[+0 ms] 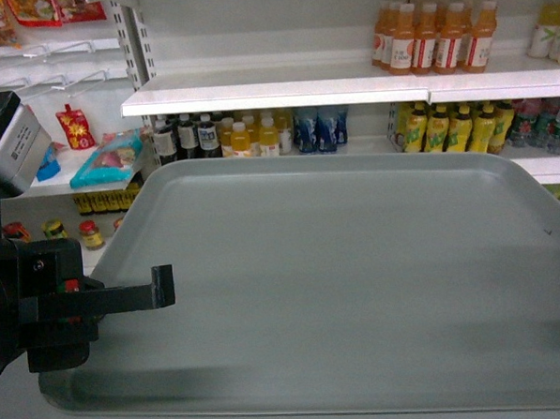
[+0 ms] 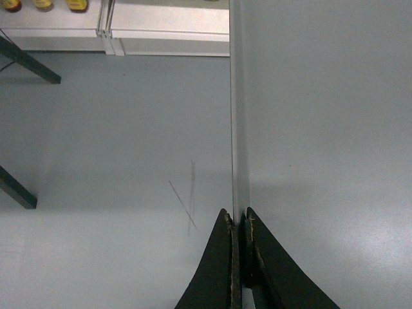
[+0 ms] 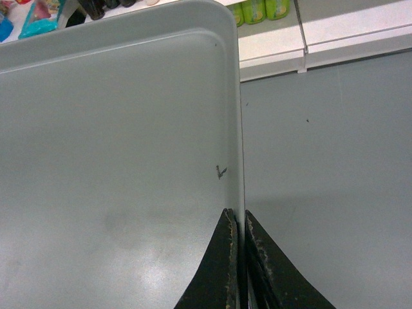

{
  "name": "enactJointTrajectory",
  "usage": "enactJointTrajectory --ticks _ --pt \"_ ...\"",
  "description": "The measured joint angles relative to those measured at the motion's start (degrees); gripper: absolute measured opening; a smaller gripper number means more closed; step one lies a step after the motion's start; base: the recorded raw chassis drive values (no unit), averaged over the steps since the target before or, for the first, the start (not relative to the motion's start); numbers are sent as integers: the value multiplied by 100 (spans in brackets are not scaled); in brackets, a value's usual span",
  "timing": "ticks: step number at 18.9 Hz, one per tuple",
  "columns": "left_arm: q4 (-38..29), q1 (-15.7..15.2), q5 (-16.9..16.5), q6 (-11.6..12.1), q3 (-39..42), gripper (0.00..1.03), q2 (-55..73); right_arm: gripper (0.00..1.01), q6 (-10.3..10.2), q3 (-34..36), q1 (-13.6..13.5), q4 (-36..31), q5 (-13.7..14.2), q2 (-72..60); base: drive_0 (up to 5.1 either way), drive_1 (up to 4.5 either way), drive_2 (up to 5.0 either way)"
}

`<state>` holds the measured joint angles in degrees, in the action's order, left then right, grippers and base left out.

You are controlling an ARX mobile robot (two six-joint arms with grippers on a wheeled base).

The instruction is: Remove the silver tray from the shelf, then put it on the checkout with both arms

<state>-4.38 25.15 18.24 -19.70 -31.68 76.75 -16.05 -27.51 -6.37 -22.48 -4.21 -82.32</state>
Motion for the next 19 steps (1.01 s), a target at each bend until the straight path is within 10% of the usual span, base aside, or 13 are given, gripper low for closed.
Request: enactJointTrajectory --ticks 19 --pt "7 -2 2 0 0 3 2 3 0 0 0 -13 0 -2 9 -418 437"
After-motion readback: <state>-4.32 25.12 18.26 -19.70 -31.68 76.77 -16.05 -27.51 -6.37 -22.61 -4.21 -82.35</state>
